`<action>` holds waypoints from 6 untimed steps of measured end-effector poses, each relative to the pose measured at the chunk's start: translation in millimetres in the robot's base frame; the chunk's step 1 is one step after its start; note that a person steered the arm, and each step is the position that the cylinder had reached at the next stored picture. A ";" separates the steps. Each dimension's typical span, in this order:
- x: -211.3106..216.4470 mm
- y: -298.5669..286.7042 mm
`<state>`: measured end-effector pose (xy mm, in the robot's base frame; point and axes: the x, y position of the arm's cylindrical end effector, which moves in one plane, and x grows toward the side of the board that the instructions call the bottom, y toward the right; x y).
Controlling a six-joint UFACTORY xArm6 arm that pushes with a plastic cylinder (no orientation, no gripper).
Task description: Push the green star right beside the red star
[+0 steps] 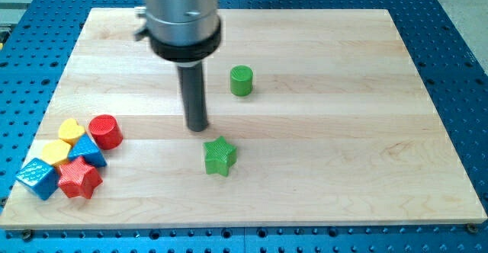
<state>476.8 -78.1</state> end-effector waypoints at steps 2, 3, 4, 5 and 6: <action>0.0 41.3; 17.9 115.6; 57.0 75.9; 90.9 -5.2; 98.1 18.6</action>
